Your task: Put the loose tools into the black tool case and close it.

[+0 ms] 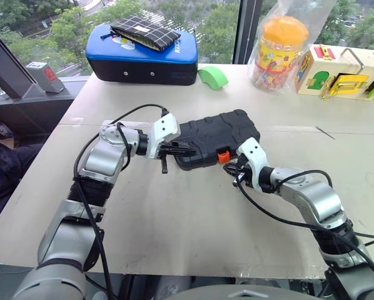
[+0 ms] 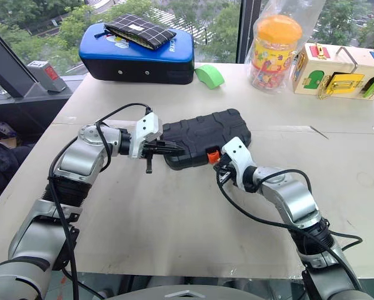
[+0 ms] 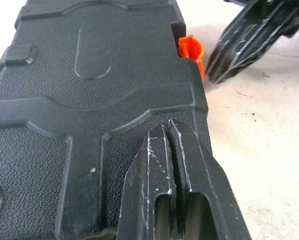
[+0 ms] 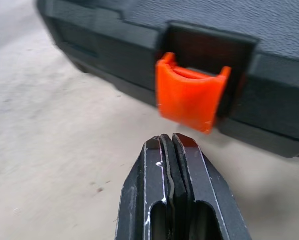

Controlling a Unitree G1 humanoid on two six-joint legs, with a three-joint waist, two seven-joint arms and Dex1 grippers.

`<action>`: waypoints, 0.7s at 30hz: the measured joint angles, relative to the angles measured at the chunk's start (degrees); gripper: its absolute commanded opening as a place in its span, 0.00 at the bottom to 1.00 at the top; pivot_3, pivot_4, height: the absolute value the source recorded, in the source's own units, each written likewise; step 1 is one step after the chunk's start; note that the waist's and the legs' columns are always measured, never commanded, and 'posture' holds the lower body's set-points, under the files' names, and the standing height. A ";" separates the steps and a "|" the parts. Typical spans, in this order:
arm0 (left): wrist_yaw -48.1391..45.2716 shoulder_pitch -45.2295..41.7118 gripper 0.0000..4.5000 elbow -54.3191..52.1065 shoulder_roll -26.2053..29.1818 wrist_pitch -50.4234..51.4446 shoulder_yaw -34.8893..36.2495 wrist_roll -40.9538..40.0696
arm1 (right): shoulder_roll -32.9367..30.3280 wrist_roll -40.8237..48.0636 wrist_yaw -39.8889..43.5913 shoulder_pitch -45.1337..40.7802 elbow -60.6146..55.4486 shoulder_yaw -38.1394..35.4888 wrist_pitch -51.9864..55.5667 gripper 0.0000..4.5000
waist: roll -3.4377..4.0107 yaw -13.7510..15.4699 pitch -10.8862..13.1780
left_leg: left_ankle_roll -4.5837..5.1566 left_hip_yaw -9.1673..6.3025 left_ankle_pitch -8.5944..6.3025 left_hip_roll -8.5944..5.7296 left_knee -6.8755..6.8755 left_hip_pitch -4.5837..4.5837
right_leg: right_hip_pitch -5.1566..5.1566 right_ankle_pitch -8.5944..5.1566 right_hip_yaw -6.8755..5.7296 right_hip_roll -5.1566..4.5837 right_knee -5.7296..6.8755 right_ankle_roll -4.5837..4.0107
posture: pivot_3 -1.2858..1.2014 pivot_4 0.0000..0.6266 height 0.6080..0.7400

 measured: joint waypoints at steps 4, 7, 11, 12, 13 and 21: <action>0.05 0.05 0.01 -0.01 -0.06 -0.01 0.06 0.00 | 0.66 0.64 -0.20 -0.20 -0.33 -0.32 0.82 0.00 | 0.00 -0.01 -0.01 | 0.00 0.00 0.00 0.00 0.00 0.00 | 0.00 0.00 0.00 0.00 0.00 0.00 | 0.52 0.24 1.00; 0.12 0.10 0.01 0.00 -0.09 -0.01 0.09 0.00 | 2.15 0.01 -1.21 -2.32 2.06 -0.37 0.17 0.00 | 0.00 -0.04 -0.01 | 0.00 0.00 0.00 -0.01 0.00 0.01 | 0.00 0.00 0.00 0.00 0.00 0.00 | 0.52 0.24 1.00; 0.72 0.13 0.01 0.31 -0.06 0.00 0.24 0.15 | 3.99 -1.16 -1.47 -3.56 7.99 0.39 -1.77 0.00 | -0.03 -0.38 -0.10 | 0.00 0.02 0.00 -0.01 0.01 0.05 | 0.03 0.00 0.01 0.00 0.03 0.00 | 0.52 0.24 1.00; 0.86 0.15 0.01 0.28 -0.08 0.01 0.24 0.19 | 4.42 -1.71 -1.81 -3.88 9.75 0.41 -2.39 0.00 | -0.01 -0.46 -0.09 | 0.00 0.02 0.00 -0.01 0.01 0.05 | 0.02 0.00 0.01 -0.01 0.05 0.00 | 0.52 0.24 1.00; 0.89 0.21 0.01 0.21 -0.10 0.01 0.23 0.19 | 4.73 -2.31 -2.07 -4.15 11.33 0.41 -2.94 0.00 | -0.01 -0.54 -0.08 | 0.00 0.02 0.00 -0.01 0.01 0.05 | 0.02 0.00 0.01 -0.03 0.06 0.00 | 0.52 0.24 1.00; 1.13 0.48 0.01 -0.43 -0.14 0.20 0.27 0.19 | 5.10 -3.00 -2.23 -4.38 13.11 0.37 -3.91 0.00 | 0.00 -0.63 -0.08 | 0.00 -0.02 0.00 0.00 0.01 0.03 | 0.02 0.00 -0.01 -0.04 0.06 0.00 | 0.52 0.24 1.00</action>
